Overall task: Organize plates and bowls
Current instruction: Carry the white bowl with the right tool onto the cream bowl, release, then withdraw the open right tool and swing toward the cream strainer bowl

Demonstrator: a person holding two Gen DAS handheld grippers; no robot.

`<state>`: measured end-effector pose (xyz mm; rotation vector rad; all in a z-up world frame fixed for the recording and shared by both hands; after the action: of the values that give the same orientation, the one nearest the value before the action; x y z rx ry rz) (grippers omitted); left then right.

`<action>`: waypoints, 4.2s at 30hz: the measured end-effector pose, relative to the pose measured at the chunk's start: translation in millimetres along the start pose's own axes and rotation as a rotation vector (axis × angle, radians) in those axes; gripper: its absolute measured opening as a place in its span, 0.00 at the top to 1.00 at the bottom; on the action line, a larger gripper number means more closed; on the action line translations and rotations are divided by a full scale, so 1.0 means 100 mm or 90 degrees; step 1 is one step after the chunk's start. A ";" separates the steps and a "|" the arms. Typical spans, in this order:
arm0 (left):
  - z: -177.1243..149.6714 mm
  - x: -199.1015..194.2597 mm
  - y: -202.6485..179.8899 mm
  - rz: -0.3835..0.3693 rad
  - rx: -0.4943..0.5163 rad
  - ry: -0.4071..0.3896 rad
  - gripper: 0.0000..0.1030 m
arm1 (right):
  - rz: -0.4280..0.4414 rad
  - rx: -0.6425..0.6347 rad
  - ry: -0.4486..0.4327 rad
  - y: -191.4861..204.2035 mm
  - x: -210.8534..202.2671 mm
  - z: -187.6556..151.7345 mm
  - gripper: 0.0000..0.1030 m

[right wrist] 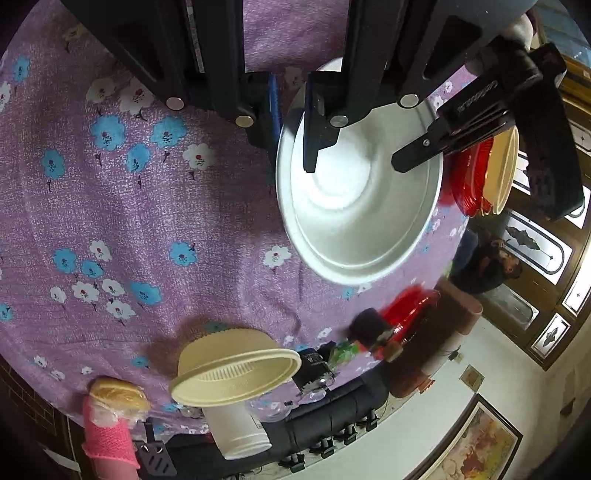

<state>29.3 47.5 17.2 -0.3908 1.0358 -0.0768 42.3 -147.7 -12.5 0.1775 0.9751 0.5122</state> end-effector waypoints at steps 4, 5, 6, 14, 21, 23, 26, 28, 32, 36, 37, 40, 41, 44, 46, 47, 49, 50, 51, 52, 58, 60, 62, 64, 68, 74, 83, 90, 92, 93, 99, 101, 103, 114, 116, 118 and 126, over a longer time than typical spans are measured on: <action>-0.01 -0.28 0.15 -0.023 -0.025 -0.018 0.88 | 0.019 -0.012 -0.016 0.16 -0.10 0.02 0.88; -0.01 -0.35 0.18 -0.024 -0.029 -0.024 0.88 | 0.021 -0.021 -0.020 0.25 -0.12 0.03 0.88; -0.01 -0.44 0.23 -0.025 -0.035 -0.033 0.88 | 0.022 -0.027 -0.023 0.31 -0.14 0.04 0.88; 0.00 -1.15 0.71 -0.018 -0.072 -0.109 0.88 | 0.061 -0.091 -0.044 1.07 -0.20 0.15 0.88; 0.08 -1.69 1.31 0.008 -0.126 -0.181 0.88 | 0.099 -0.147 -0.043 1.87 -0.01 0.29 0.88; 0.12 -1.79 1.50 0.021 -0.147 -0.193 0.88 | 0.111 -0.162 -0.041 2.10 0.08 0.33 0.88; 0.17 -1.83 1.78 0.047 -0.176 -0.199 0.87 | 0.115 -0.193 -0.035 2.44 0.24 0.37 0.87; 0.20 -1.82 1.93 0.061 -0.190 -0.198 0.87 | 0.108 -0.210 -0.027 2.58 0.36 0.39 0.87; 0.23 -1.72 2.20 0.090 -0.204 -0.179 0.87 | 0.097 -0.221 0.002 2.73 0.67 0.38 0.87; 0.24 -1.66 2.33 0.117 -0.201 -0.175 0.84 | 0.088 -0.220 0.014 2.74 0.84 0.36 0.87; 0.25 -1.66 2.36 0.119 -0.205 -0.176 0.83 | 0.084 -0.220 0.016 2.73 0.87 0.36 0.87; 0.24 -1.70 2.39 0.113 -0.217 -0.189 0.66 | 0.073 -0.219 0.016 2.73 0.92 0.37 0.87; 0.24 -1.74 2.40 0.114 -0.220 -0.201 0.59 | 0.071 -0.220 0.016 2.73 0.92 0.37 0.87; 0.18 -1.86 2.39 0.116 -0.227 -0.227 0.52 | 0.070 -0.228 0.010 2.76 0.93 0.38 0.87; 0.14 -1.94 2.40 0.111 -0.232 -0.241 0.48 | 0.052 -0.250 -0.005 2.80 0.93 0.38 0.87; 0.13 -1.97 2.40 0.111 -0.232 -0.246 0.46 | 0.034 -0.265 -0.017 2.83 0.92 0.37 0.86; 0.07 -2.04 2.42 0.110 -0.237 -0.258 0.43 | 0.017 -0.289 -0.038 2.88 0.91 0.36 0.81; 0.03 -2.07 2.41 0.111 -0.240 -0.263 0.40 | 0.016 -0.293 -0.043 2.89 0.90 0.35 0.73; 0.01 -2.09 2.41 0.112 -0.241 -0.267 0.39 | 0.014 -0.296 -0.049 2.91 0.89 0.35 0.68; -0.03 -2.14 2.41 0.116 -0.241 -0.274 0.38 | 0.012 -0.300 -0.057 2.92 0.88 0.35 0.57; -0.20 -2.28 2.35 0.127 -0.240 -0.299 0.33 | -0.032 -0.344 -0.098 3.00 0.82 0.34 0.32; -0.24 -2.31 2.30 0.142 -0.229 -0.309 0.31 | -0.038 -0.342 -0.108 2.98 0.78 0.33 0.31; -0.28 -2.34 2.22 0.161 -0.211 -0.321 0.30 | -0.032 -0.325 -0.129 2.93 0.69 0.34 0.32; -0.32 -2.36 2.13 0.187 -0.189 -0.333 0.26 | -0.022 -0.311 -0.152 2.88 0.56 0.33 0.31; -0.38 -2.37 1.93 0.251 -0.135 -0.357 0.18 | -0.007 -0.301 -0.176 2.81 0.32 0.23 0.29; -0.40 -2.22 1.71 0.253 -0.105 -0.328 0.14 | 0.009 -0.272 -0.163 2.55 0.15 0.04 0.27; -0.43 -2.00 1.39 0.263 -0.061 -0.299 0.14 | -0.011 -0.241 -0.157 2.05 0.01 -0.19 0.27; -0.46 -1.82 1.12 0.271 -0.031 -0.279 0.14 | -0.022 -0.214 -0.152 1.66 -0.05 -0.29 0.27; -0.47 -1.78 1.05 0.271 -0.025 -0.274 0.14 | -0.019 -0.203 -0.150 1.57 -0.07 -0.32 0.27; -0.47 -1.76 1.01 0.268 -0.025 -0.271 0.14 | -0.017 -0.200 -0.150 1.54 -0.07 -0.33 0.27; -0.50 -1.69 0.87 0.246 -0.023 -0.259 0.14 | -0.007 -0.185 -0.148 1.37 -0.12 -0.44 0.27; -0.52 -1.69 0.84 0.243 -0.018 -0.259 0.14 | -0.003 -0.177 -0.147 1.32 -0.12 -0.48 0.27; -0.54 -1.70 0.82 0.237 -0.017 -0.260 0.14 | 0.000 -0.168 -0.142 1.29 -0.11 -0.50 0.27; -0.56 -1.92 0.67 0.176 -0.004 -0.280 0.14 | 0.010 -0.175 -0.156 1.41 -0.34 -0.58 0.27; -0.52 -2.05 0.61 0.159 0.006 -0.292 0.14 | 0.012 -0.180 -0.165 1.47 -0.43 -0.56 0.27; -0.50 -2.15 0.55 0.144 0.017 -0.296 0.14 | 0.018 -0.181 -0.171 1.51 -0.52 -0.54 0.27; -0.42 -2.40 0.22 0.062 0.043 -0.289 0.14 | 0.067 -0.189 -0.189 1.68 -0.85 -0.50 0.26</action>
<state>-132.5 114.9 187.8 -0.2788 0.6014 0.0628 -93.7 -47.1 84.6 0.0354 0.5934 0.6986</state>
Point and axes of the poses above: each gripper's, at about its wrist camera, not at the fingertips, and x roughly the way its jaws point, y to its left, z to its top, the point moved 3 cm from there along x, roughly the way its jaws point, and after that the axes turned 12 degrees about -x, right-handed, at the moved point
